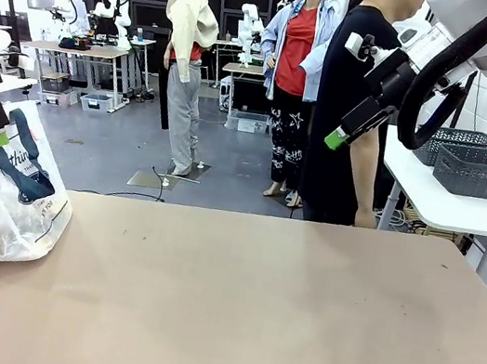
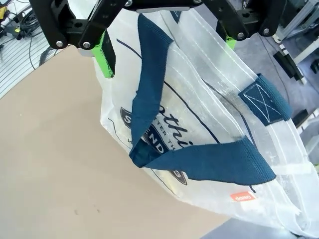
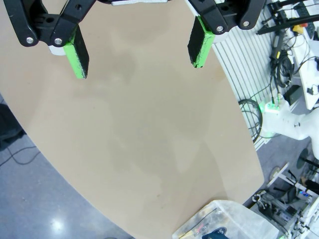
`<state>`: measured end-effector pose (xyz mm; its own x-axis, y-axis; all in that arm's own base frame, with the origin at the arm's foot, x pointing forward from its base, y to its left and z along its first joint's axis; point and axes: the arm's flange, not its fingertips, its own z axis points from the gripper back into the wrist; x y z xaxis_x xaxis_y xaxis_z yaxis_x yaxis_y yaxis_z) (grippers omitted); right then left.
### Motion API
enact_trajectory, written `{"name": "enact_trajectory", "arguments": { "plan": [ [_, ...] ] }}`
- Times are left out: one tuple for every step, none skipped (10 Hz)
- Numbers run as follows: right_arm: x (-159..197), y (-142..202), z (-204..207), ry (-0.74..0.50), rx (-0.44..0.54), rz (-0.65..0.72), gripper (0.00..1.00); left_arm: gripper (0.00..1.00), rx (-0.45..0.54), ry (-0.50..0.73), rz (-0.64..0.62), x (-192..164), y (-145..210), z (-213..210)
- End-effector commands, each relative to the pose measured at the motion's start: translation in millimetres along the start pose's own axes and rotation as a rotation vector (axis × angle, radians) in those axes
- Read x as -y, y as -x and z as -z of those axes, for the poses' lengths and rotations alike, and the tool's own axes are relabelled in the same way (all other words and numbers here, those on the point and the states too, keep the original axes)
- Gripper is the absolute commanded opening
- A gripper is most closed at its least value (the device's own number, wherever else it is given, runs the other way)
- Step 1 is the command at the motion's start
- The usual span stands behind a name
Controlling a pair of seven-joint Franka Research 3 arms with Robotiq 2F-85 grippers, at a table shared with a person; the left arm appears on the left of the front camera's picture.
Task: Transfer purchased items from the store into the shopping bag.
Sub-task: Move the Reusable shopping bag to the right side of the table.
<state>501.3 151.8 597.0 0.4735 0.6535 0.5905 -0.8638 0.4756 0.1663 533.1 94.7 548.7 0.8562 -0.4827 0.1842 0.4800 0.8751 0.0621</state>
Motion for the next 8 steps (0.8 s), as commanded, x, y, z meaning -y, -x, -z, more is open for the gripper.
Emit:
{"name": "enact_trajectory", "arguments": {
  "plan": [
    [0.8, 0.6, 0.3, -0.005, 0.002, 0.001, 1.00, 1.00, -0.011, 0.058, -0.033, 9.8, 0.1, -13.5],
    [0.8, 0.6, 0.3, -0.005, 0.002, 0.001, 1.00, 1.00, 0.005, 0.080, 0.001, 17.5, -1.1, -24.3],
    [0.8, 0.6, 0.3, -0.005, 0.002, 0.001, 1.00, 1.00, 0.008, 0.103, 0.033, 26.8, -2.4, -40.1],
    [0.8, 0.6, 0.3, -0.005, 0.002, 0.001, 1.00, 1.00, 0.009, 0.133, 0.096, 36.8, -4.1, -55.6],
    [0.8, 0.6, 0.3, -0.005, 0.002, 0.001, 1.00, 1.00, 0.017, 0.147, 0.168, 45.6, -5.7, -70.5],
    [0.8, 0.6, 0.3, -0.005, 0.002, 0.001, 1.00, 1.00, 0.066, 0.101, 0.255, 50.5, -8.5, -80.4],
    [0.8, 0.6, 0.3, -0.005, 0.002, 0.001, 1.00, 1.00, 0.103, 0.119, 0.381, 55.7, -12.8, -87.6],
    [0.8, 0.6, 0.3, -0.005, 0.002, 0.001, 1.00, 1.00, 0.128, 0.154, 0.511, 58.6, -17.9, -90.9]
  ]
}}
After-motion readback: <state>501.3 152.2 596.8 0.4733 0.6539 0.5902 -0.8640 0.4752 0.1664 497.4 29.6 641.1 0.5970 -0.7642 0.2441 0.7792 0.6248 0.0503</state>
